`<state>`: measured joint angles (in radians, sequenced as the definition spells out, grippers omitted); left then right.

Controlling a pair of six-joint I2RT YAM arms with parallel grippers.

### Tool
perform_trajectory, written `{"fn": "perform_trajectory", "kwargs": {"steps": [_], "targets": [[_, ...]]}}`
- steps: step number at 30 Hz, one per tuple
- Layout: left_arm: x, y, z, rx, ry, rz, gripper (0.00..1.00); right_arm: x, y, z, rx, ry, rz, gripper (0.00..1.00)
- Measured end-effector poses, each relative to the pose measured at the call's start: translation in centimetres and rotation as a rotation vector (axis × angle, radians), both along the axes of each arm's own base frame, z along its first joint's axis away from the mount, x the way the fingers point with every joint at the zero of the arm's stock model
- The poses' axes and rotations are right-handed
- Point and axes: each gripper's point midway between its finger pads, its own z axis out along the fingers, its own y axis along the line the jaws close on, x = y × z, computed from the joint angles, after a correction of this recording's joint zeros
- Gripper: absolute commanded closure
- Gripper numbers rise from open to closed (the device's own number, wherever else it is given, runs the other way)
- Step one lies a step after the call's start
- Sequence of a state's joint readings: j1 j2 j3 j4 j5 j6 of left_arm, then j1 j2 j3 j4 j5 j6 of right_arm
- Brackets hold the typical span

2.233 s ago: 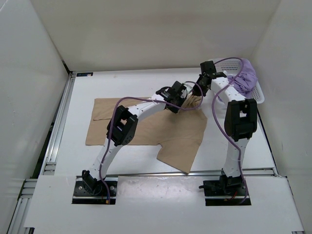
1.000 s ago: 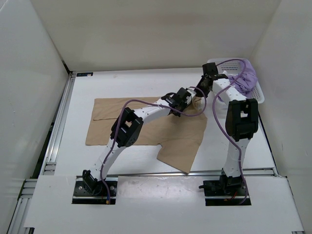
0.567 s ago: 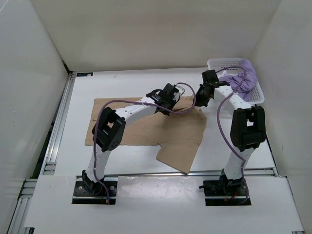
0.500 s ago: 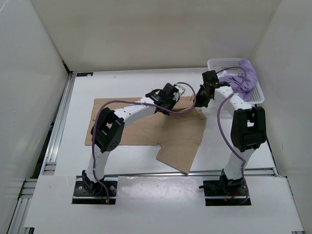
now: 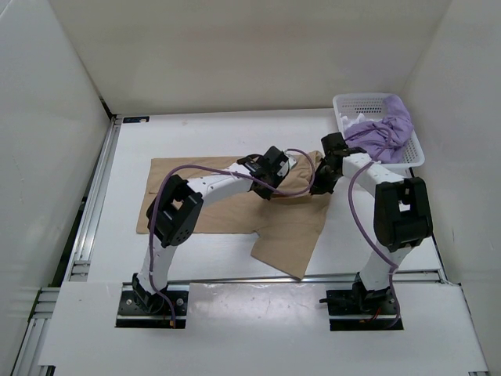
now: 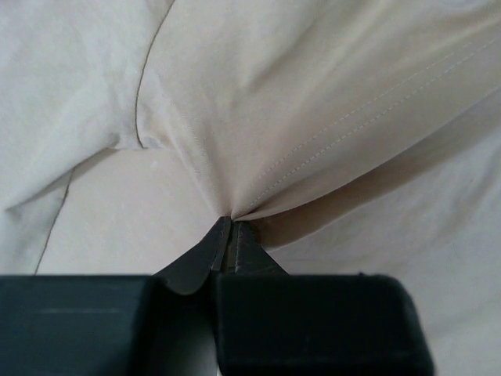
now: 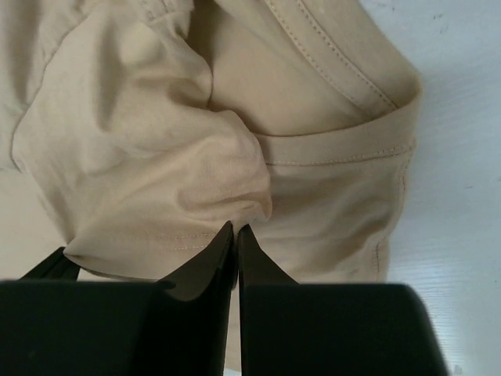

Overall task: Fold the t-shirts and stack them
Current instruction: Fold the flattened tshirt in 1/3 of the way

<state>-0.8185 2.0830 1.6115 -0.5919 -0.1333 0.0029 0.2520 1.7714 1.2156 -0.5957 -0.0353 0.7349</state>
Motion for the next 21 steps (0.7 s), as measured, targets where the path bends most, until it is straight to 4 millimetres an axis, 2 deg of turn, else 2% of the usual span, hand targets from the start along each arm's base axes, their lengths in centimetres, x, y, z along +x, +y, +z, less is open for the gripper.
{"fn": "perform_trajectory", "kwargs": {"steps": [2,4,7,8,11,12,15,17,19,21], "targets": [[-0.2,0.1,-0.1,0.004,0.007,-0.001,0.89,-0.3,-0.1,-0.3,-0.003,0.01,-0.01,0.85],[-0.2,0.2,-0.2,0.006,0.009,-0.002,0.87,-1.0,-0.4,-0.8,-0.018,0.021,-0.02,0.83],[-0.5,0.3,-0.5,0.012,0.022,-0.005,0.73,-1.9,-1.1,-1.1,-0.049,0.031,-0.029,0.8],[-0.7,0.4,-0.6,0.015,0.028,-0.006,0.6,-1.9,-1.3,-1.0,-0.058,0.026,-0.032,0.75],[-1.3,0.7,-0.9,0.027,0.053,-0.013,0.39,-1.8,-1.6,-0.6,-0.072,0.005,-0.033,0.6],[-1.4,0.8,-1.0,0.03,0.062,-0.015,0.29,-1.7,-1.7,-0.4,-0.075,-0.001,-0.034,0.6],[-2.0,1.3,-0.9,0.04,0.088,-0.017,0.25,-1.6,-1.9,0.1,-0.088,-0.024,-0.028,0.6],[-2.3,1.8,0.0,0.033,0.099,-0.013,0.24,-1.4,-2.0,0.6,-0.093,-0.045,-0.02,0.6],[-1.8,3.0,2.1,0.006,0.088,0.01,0.24,-1.2,-2.0,0.8,-0.093,-0.058,-0.003,0.6],[-0.5,5.8,5.1,-0.031,0.051,0.074,0.24,-1.2,-1.6,0.7,-0.082,-0.059,0.016,0.6]]}}
